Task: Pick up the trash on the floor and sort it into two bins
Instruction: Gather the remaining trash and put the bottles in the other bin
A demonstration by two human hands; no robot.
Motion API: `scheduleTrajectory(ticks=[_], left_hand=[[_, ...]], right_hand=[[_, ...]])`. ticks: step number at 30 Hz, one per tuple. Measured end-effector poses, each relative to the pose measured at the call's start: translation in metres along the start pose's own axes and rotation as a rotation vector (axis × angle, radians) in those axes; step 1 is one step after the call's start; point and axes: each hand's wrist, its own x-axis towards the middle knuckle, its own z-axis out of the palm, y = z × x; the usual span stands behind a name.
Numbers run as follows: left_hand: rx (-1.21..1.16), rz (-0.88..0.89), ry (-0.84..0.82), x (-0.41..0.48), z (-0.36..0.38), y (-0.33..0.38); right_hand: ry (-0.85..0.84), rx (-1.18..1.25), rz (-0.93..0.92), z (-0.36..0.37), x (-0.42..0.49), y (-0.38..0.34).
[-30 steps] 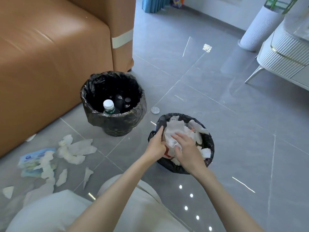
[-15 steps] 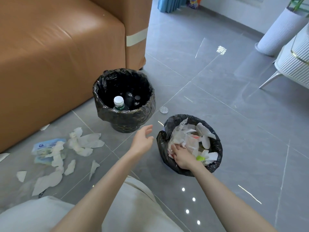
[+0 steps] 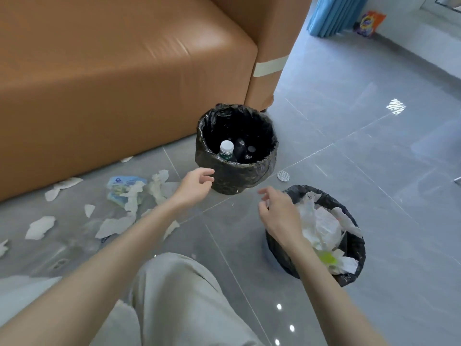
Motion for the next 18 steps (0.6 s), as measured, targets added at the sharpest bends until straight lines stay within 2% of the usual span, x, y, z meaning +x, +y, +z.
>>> scheduleTrajectory(ticks=[4,8,14,18], left_hand=[[0.082,-0.052,0.034,0.004,-0.062,-0.007],[0.113,-0.133,0.009,-0.007,-0.106,-0.027],[-0.134,-0.253,0.179,-0.042,-0.128,-0.108],[-0.264,-0.365,0.312,-0.071,-0.124,-0.176]], right_hand=[[-0.191,0.03,-0.158,0.037,-0.002,-0.045],[-0.429,-0.016,-0.218,0.088,-0.006,-0.068],[-0.69,-0.131,-0.23,0.169,-0.004,-0.076],[-0.75,-0.206,-0.154,0.224,-0.01,-0.066]])
